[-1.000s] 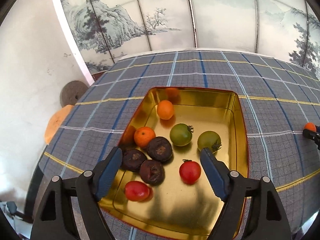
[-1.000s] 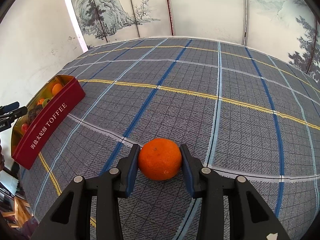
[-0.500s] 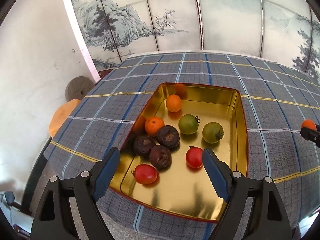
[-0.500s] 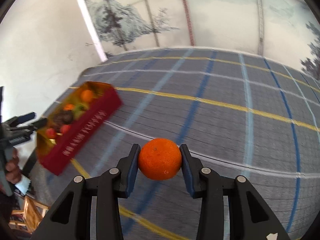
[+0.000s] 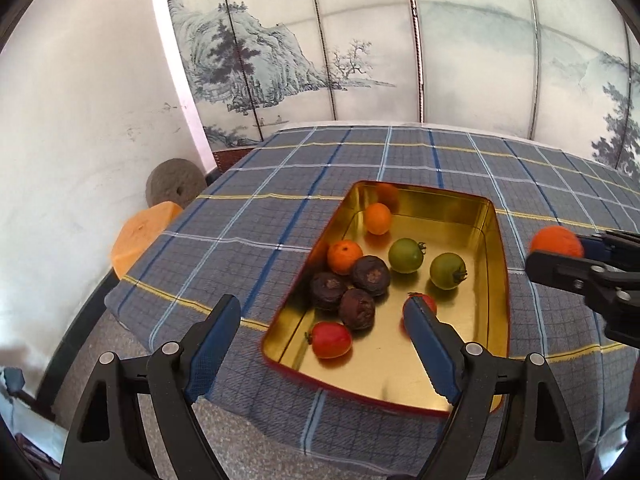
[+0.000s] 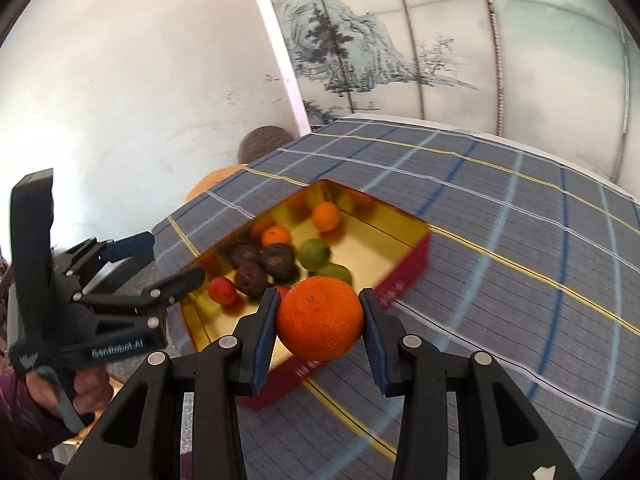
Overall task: Organize fruits
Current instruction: 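Carry the orange into the tin and open the right tool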
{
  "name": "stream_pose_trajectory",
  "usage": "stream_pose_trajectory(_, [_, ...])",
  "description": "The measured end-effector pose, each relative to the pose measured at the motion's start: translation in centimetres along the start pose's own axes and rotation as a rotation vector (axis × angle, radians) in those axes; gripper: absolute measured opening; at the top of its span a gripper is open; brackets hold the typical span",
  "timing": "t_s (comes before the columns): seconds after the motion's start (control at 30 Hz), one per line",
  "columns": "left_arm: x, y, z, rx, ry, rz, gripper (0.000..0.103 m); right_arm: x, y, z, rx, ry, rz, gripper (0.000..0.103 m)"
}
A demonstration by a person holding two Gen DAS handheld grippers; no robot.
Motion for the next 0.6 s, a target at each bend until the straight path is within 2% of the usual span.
stream_pose_trajectory(0.13, [0.7, 0.9, 0.0, 0.014, -0.023, 0.001, 0.084, -1.2, 1.2, -0.7, -0.002, 0.009, -0.014, 0.038])
stream_pose_trajectory(0.6, [1.1, 3.3, 0.6, 0.079, 0.007, 0.003, 0.085, -4.5, 2.2, -0.8, -0.002, 0.049, 0.01, 0.038])
Point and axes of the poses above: each gripper's, at about its wrist camera, not at the fingertips, and x roughly against the way its jaws point, y to its left, z to its underside, the point moved 10 cm from there along -x, roughly the way its jaws point, and after that the axes turned 9 degrees about z, right-handed, at the moved point
